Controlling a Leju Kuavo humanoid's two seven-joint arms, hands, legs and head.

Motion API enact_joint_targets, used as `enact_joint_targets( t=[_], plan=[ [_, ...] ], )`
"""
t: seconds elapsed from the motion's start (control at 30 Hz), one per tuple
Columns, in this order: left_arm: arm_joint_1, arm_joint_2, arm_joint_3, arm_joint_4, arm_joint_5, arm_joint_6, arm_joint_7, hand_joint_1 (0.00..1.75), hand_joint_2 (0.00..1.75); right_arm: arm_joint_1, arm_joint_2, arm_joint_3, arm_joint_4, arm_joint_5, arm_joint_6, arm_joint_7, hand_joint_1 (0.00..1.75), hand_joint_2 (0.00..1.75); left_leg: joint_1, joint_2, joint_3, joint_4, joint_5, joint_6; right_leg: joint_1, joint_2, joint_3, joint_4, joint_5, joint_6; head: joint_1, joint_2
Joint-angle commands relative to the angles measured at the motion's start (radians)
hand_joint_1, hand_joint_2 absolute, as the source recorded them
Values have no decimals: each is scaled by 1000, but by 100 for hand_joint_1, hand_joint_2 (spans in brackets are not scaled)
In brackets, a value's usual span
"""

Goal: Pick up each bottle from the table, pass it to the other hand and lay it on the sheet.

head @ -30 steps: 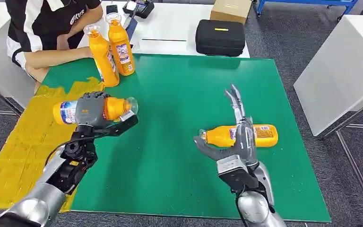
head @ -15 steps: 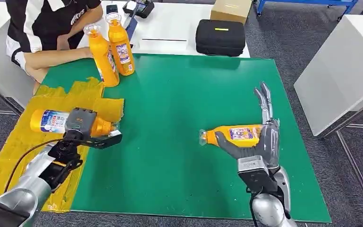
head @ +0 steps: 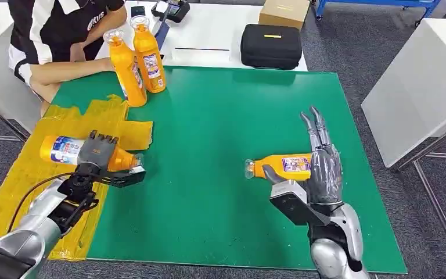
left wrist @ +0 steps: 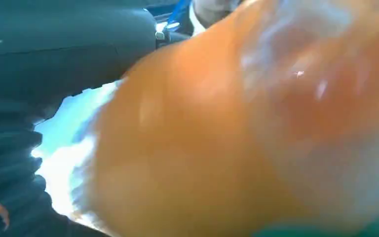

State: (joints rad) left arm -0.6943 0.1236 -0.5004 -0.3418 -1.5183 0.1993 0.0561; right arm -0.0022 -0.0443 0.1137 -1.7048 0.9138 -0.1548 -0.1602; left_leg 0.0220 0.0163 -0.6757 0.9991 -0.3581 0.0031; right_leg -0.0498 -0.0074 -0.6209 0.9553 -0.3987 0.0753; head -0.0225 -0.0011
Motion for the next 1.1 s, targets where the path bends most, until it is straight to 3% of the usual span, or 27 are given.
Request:
enact_joint_targets(
  t=[0.03,0.17,0.23,0.27,0.37,0.57,0.63,0.67,0.77,0.9,0.93,1.1],
  plan=[
    [11,-85,89,-37,-17,125,21,0,0,-1,-34,-52,35,127,95,47,0,0,0,-3,4,1,-2,1,1,-2,5,0,-2,-4,0,0],
    [54,-115,126,-151,-19,193,-9,0,0,-12,-59,-51,52,164,132,60,0,0,-1,-5,4,0,-2,1,0,-3,6,0,-2,-4,0,0],
    [88,-141,203,-218,111,210,-191,0,0,-13,-81,-47,61,158,162,57,0,0,0,-4,5,1,-3,1,0,-2,7,0,-3,-5,0,0],
    [109,-153,229,-273,170,202,-257,0,0,-14,-97,-55,76,160,174,60,0,175,-1,-4,3,0,-2,1,0,-2,5,-1,-1,-4,0,0],
    [180,-178,248,-467,311,151,-362,0,0,-17,-120,-76,113,170,224,66,0,175,-1,-4,5,1,-3,1,0,-2,7,0,-3,-5,0,0],
    [182,-174,248,-467,311,151,-363,0,0,-17,-117,-74,112,170,224,66,0,175,0,-1,3,0,-2,1,0,1,4,-1,-1,-3,0,0],
    [229,-206,301,-579,684,-64,-614,0,0,-23,-152,-70,149,180,281,80,0,175,0,-2,4,0,-3,1,1,0,5,-1,-1,-4,0,0],
    [258,-202,295,-653,811,-163,-668,0,0,-39,-171,-68,190,167,299,61,0,175,0,-2,3,0,-2,1,1,0,4,-1,-1,-3,0,0],
    [327,-188,294,-828,1163,-429,-735,0,0,-126,-205,-67,368,126,326,0,0,175,0,0,2,0,-2,1,1,2,4,-2,0,-2,0,0],
    [349,-179,310,-891,1459,-647,-729,0,0,-216,-212,-56,543,120,317,-21,0,175,0,2,6,1,-5,1,1,5,7,-1,-1,-5,0,0],
    [350,-180,310,-893,1509,-671,-719,0,175,-228,-213,-50,574,128,317,-16,0,175,0,1,4,0,-3,1,1,3,6,-2,0,-4,0,0],
    [360,-177,286,-880,1630,-688,-654,0,175,-282,-204,-33,715,162,294,-5,0,175,0,0,7,0,-3,1,1,2,8,-2,-1,-5,0,0]
  ],
)
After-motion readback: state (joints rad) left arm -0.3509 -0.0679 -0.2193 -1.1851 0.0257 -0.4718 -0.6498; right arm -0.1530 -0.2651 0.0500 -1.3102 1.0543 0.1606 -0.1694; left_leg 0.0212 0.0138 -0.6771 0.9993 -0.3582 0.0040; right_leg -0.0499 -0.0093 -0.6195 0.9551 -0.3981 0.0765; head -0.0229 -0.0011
